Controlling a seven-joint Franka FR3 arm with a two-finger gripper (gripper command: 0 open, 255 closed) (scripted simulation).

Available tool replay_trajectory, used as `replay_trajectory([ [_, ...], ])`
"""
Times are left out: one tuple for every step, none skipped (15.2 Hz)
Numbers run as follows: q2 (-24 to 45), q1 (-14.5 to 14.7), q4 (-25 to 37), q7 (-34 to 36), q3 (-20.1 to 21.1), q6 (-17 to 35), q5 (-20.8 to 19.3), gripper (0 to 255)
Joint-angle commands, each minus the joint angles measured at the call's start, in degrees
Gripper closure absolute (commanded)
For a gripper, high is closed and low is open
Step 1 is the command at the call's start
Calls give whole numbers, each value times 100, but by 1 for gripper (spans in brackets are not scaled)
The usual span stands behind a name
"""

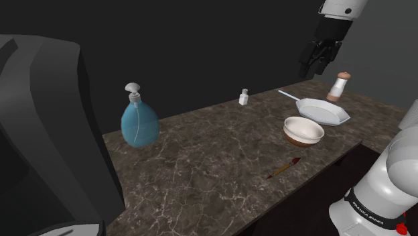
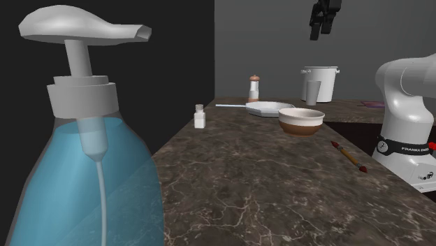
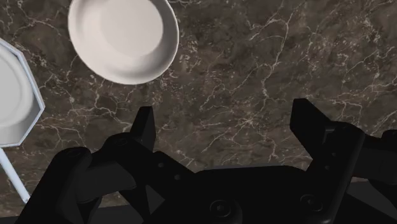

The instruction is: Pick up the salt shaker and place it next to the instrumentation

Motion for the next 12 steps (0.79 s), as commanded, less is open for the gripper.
replay_trajectory([
  [0,0,0,0,0,0,0,0],
  [188,-12,28,-56,-50,147,-31,0],
  [381,-24,64,-112,-100,290,-59,0],
  [577,-34,107,-168,-149,430,-84,0],
  [777,-44,159,-223,-197,565,-106,0],
  [980,-51,218,-277,-247,696,-127,0],
  [1186,-59,285,-331,-295,823,-143,0],
  [1395,-66,359,-386,-341,944,-156,0],
  [1606,-71,441,-441,-388,1060,-166,0],
  [1819,-76,530,-496,-434,1171,-171,0],
  [2034,-80,627,-551,-479,1276,-174,0],
  [2250,-84,731,-607,-523,1375,-172,0],
])
